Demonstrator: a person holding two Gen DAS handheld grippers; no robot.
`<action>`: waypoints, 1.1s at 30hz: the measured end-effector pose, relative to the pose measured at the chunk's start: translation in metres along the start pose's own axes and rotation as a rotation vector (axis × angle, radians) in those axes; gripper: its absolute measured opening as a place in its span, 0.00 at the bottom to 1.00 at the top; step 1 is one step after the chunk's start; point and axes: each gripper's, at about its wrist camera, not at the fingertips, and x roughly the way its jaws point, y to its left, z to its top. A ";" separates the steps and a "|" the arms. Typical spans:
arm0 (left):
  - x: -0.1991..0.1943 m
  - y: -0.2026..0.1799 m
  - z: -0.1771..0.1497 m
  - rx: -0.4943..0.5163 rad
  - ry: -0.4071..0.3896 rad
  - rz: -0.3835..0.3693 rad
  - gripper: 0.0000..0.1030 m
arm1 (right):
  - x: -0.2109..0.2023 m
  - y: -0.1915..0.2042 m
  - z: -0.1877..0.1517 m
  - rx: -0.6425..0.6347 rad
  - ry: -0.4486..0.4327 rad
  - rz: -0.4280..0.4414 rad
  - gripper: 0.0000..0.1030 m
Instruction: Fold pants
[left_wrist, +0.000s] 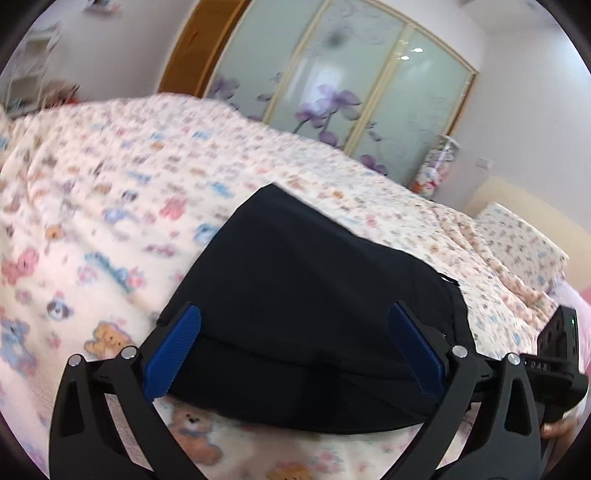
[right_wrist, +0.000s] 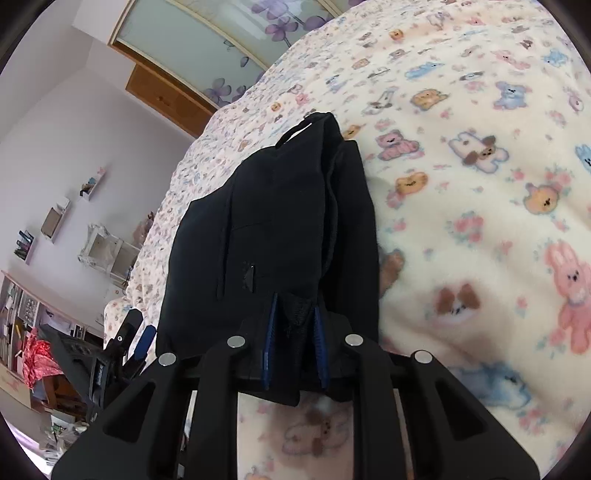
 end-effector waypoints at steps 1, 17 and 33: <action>0.001 0.001 0.000 -0.006 0.000 0.005 0.98 | 0.003 0.002 0.001 -0.018 0.005 -0.017 0.30; 0.039 -0.024 0.009 0.112 0.122 0.016 0.98 | 0.016 0.050 0.015 -0.181 -0.066 0.091 0.61; 0.061 -0.045 -0.017 0.320 0.207 0.193 0.98 | 0.037 -0.006 0.033 0.046 -0.014 -0.072 0.87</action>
